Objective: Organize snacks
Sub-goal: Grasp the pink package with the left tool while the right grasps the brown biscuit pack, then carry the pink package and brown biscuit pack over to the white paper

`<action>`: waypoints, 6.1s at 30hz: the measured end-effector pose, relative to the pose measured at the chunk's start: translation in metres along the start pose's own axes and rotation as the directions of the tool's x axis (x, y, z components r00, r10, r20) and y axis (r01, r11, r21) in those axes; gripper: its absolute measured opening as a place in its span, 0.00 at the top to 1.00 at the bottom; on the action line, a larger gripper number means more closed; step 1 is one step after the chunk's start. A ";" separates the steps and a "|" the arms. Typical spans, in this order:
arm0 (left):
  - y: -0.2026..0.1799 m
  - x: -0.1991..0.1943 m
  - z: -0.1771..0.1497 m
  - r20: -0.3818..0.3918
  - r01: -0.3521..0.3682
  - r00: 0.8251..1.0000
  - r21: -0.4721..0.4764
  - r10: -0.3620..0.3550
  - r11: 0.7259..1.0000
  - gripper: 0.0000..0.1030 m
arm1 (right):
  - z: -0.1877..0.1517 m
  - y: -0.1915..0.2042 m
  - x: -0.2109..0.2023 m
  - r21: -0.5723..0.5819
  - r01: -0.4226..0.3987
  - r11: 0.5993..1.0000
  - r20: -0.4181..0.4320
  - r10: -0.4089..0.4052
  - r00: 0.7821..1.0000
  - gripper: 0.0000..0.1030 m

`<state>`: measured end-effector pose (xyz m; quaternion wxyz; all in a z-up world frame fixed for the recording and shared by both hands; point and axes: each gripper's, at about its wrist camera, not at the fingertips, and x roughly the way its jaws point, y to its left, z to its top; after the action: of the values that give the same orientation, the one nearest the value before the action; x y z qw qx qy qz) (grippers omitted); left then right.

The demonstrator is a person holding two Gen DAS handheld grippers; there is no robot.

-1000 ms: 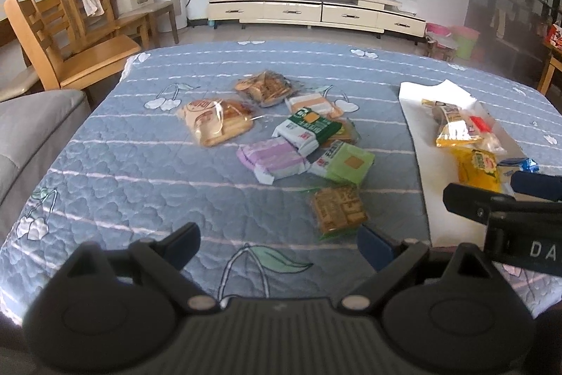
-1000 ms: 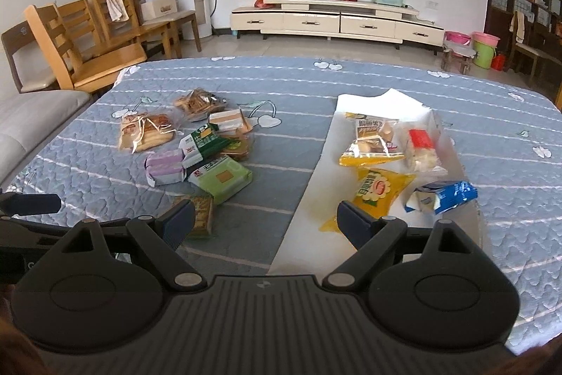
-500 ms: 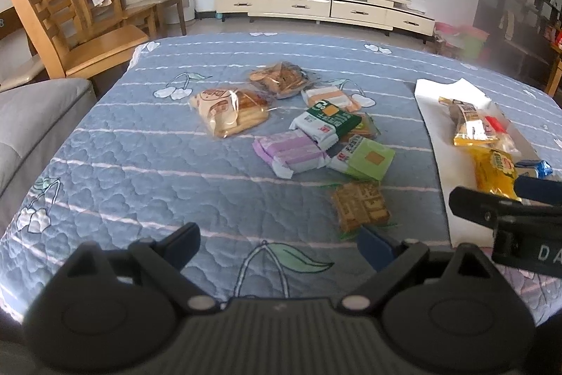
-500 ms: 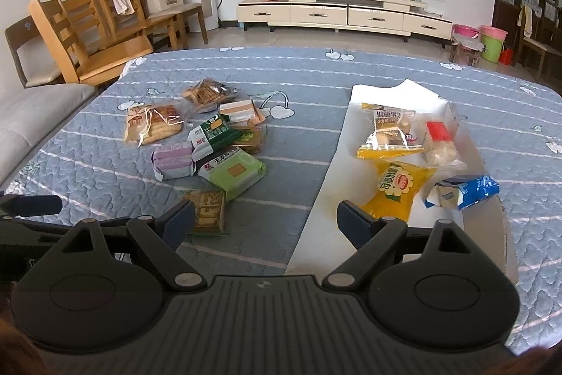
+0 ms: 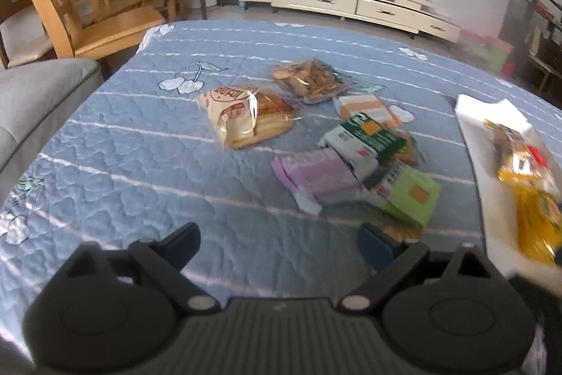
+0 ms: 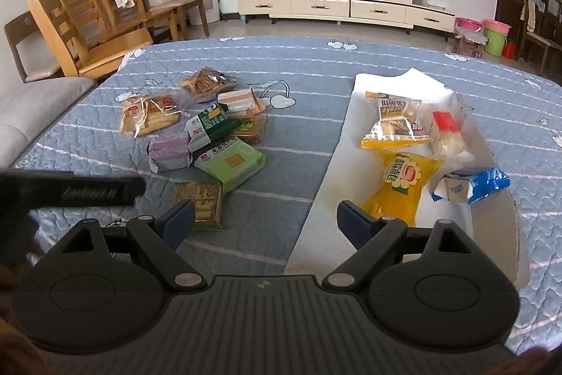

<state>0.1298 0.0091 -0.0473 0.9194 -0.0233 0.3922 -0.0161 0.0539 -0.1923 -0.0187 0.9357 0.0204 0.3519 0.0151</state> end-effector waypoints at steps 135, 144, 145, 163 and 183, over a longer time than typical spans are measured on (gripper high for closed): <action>-0.119 -0.109 -0.040 0.131 0.212 0.956 0.317 -0.264 0.925 0.43 | -0.023 -0.069 -0.090 0.071 0.125 0.990 0.115 -0.133 0.984 0.49; -0.137 -0.104 -0.035 0.120 0.242 0.947 0.340 -0.297 0.909 0.43 | -0.025 -0.079 -0.093 0.111 0.162 0.981 0.113 -0.175 0.978 0.49; -0.139 -0.103 -0.035 0.119 0.244 0.947 0.344 -0.300 0.907 0.43 | -0.025 -0.080 -0.093 0.114 0.166 0.979 0.113 -0.179 0.977 0.49; -0.175 -0.091 -0.033 0.084 0.299 0.930 0.389 -0.357 0.871 0.43 | -0.027 -0.105 -0.087 0.170 0.210 0.963 0.100 -0.229 0.968 0.49; -0.179 -0.073 -0.031 0.054 0.320 0.929 0.381 -0.366 0.867 0.43 | -0.024 -0.109 -0.076 0.174 0.215 0.961 0.076 -0.231 0.970 0.49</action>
<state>0.0553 -0.1669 -0.0065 0.9126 0.0780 0.3137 -0.2505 -0.0177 -0.3032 0.0081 0.9424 0.0585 0.3066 -0.1204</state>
